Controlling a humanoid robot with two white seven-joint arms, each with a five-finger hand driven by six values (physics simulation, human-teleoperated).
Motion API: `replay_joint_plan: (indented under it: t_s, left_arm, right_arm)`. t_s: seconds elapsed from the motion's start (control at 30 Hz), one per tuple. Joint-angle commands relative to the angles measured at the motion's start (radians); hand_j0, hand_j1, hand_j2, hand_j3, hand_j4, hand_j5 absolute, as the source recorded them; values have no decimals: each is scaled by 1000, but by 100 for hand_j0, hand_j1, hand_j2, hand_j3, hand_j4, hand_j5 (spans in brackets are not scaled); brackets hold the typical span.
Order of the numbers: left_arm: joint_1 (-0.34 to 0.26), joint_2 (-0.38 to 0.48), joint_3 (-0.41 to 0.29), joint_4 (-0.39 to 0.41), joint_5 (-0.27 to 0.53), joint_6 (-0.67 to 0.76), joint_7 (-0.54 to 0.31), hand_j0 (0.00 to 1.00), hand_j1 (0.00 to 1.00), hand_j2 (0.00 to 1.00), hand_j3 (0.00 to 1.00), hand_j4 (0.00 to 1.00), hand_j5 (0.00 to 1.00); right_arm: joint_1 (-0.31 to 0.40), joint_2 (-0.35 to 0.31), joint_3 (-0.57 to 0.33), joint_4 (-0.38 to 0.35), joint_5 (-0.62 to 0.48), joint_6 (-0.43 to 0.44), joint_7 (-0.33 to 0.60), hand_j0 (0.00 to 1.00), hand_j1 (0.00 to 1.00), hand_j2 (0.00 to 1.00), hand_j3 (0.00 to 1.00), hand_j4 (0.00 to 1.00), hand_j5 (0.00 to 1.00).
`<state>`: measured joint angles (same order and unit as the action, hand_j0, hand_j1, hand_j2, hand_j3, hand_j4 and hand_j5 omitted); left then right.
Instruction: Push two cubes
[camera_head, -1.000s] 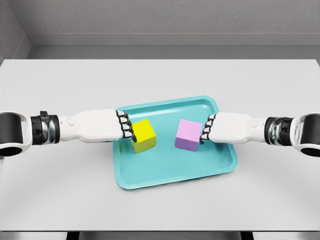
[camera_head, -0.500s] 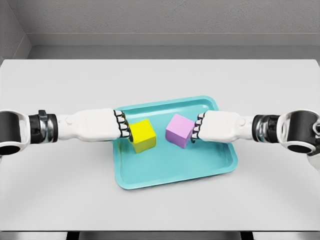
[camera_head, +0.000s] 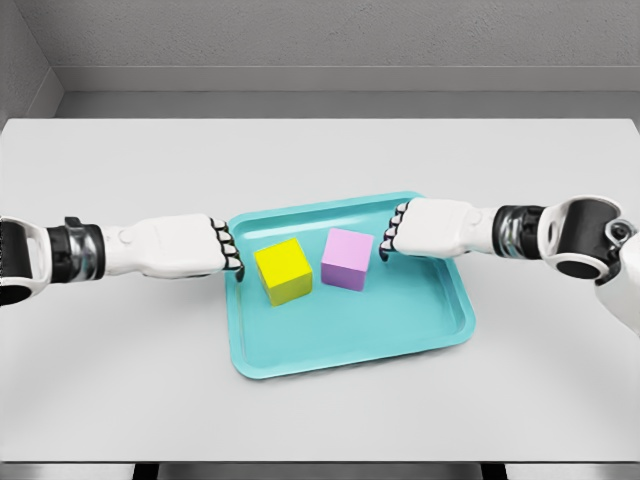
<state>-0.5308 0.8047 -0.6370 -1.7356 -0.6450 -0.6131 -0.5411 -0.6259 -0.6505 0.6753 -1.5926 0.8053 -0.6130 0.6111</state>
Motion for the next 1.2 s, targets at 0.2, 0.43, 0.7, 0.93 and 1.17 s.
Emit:
replay_joint_plan:
  t_s: [0.2, 0.43, 0.7, 0.93, 1.17]
  left_arm:
    - [-3, -50, 0, -1, 5, 2, -14, 62, 62, 62, 62, 62, 62]
    - [-11, -99, 2, 1, 2, 2, -28, 62, 62, 62, 62, 62, 62]
    - [-15, -125, 5, 2, -1, 2, -46, 62, 62, 62, 62, 62, 62]
    - [-20, -125, 3, 2, -1, 2, -49, 62, 62, 62, 62, 62, 62]
    - [-11, -122, 10, 1, 4, 2, -69, 52, 52, 52, 52, 52, 52]
  right_arm:
    - [-5, 25, 9, 17, 0, 2, 0, 67, 67, 67, 67, 67, 67]
    - [-25, 46, 17, 54, 2, 2, 0, 67, 67, 67, 67, 67, 67]
    - [-44, 75, 36, 56, 2, 2, 0, 67, 67, 67, 67, 67, 67]
    - [-55, 75, 38, 75, 2, 2, 0, 68, 68, 68, 68, 68, 68]
    - [-66, 61, 36, 77, 3, 2, 0, 68, 68, 68, 68, 68, 68]
